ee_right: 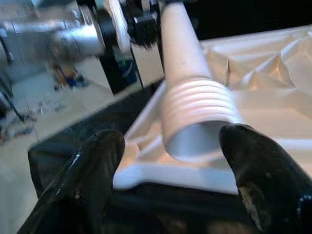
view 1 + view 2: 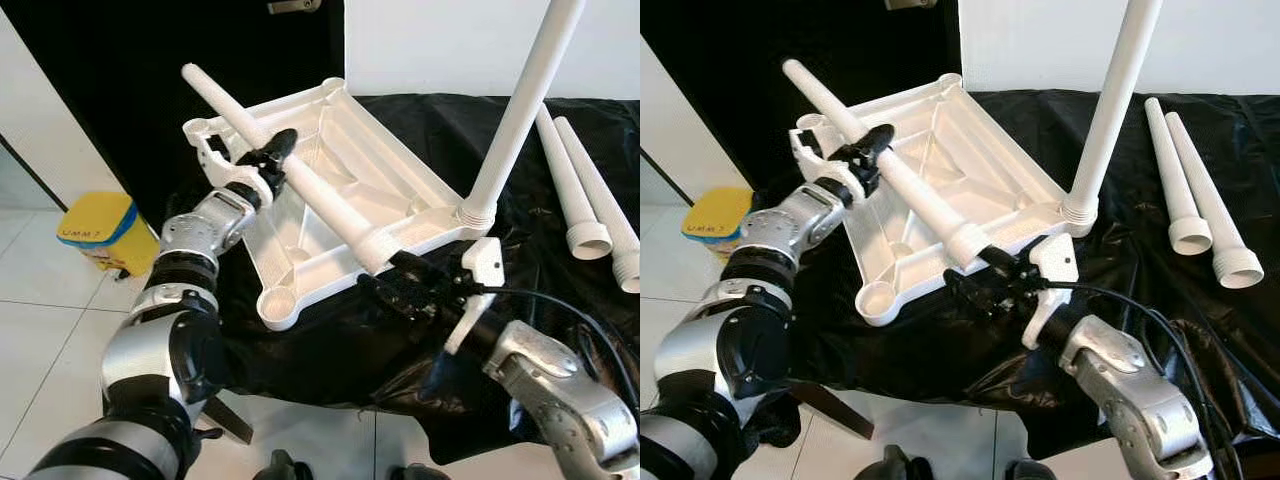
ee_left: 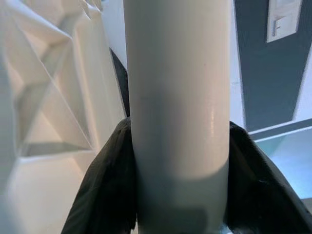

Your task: Building children table

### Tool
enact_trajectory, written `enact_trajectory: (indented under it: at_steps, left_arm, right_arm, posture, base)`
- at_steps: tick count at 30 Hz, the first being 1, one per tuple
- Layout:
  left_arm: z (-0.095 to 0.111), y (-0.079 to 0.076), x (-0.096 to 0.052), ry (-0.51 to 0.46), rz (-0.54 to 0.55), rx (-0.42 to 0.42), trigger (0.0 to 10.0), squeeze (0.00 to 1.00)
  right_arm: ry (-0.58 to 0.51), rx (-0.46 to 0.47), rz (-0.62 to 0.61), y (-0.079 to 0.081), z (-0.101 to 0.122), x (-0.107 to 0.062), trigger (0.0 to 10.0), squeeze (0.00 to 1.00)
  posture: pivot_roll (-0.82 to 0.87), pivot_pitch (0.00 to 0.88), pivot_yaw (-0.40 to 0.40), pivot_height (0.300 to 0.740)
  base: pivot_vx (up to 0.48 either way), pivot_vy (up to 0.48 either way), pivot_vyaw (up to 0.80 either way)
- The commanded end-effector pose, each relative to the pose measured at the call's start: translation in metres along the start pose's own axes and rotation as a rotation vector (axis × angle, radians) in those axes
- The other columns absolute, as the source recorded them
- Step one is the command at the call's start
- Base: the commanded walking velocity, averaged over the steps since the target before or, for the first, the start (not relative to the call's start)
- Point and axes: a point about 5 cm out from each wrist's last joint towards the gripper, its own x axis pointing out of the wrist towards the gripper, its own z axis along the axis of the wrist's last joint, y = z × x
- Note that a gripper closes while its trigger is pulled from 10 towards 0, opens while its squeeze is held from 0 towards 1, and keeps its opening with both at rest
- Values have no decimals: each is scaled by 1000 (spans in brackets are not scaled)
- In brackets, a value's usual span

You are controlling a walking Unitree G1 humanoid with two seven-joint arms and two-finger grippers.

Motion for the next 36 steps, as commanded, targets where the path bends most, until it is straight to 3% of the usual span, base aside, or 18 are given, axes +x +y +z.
enact_trajectory:
  at_steps: [1,2,8,19,21,23,25,29,33,36]
  left_arm:
    - [3,0,0,-1,-3,27,10000,0]
    - [5,1,-1,-3,-3,43,10000,0]
    - [10,2,-3,-14,0,109,10000,0]
    - [3,-19,2,31,-111,291,10000,0]
    - [-6,-32,4,52,-171,385,10000,0]
    - [-6,-32,4,52,-171,385,10000,0]
    - [-16,-45,7,74,-232,460,10000,0]
    - [-20,-50,8,81,-254,484,10000,0]
    - [-48,-73,11,115,-337,631,10000,0]
    - [-53,-77,11,118,-351,657,10000,0]
  right_arm:
    - [6,-2,10,2,1,-2,10000,165]
    - [37,-20,18,0,-1,-5,10000,0]
    - [127,-84,33,-6,-9,-14,10000,0]
    - [161,-135,-84,-18,-17,-10,10000,0]
    - [149,-141,-122,-22,-16,-7,10000,0]
    - [149,-141,-122,-22,-16,-7,10000,0]
    - [135,-146,-131,-25,-13,-5,10000,0]
    - [130,-147,-129,-26,-12,-4,10000,0]
    - [101,-144,-102,-27,-6,6,10000,0]
    - [95,-143,-98,-27,-6,8,10000,0]
  posture:
    - [-245,100,67,740]
    - [-246,101,65,740]
    - [-249,90,58,740]
    - [-247,79,59,740]
    - [-248,75,65,740]
    - [-248,75,65,740]
    - [-248,68,70,740]
    - [-249,68,70,740]
    - [-246,56,71,740]
    - [-246,56,71,740]
  base:
    - [0,0,0]
    - [0,0,0]
    - [0,0,0]
    - [0,0,0]
    - [0,0,0]
    - [0,0,0]
    - [0,0,0]
    - [0,0,0]
    - [0,0,0]
    - [0,0,0]
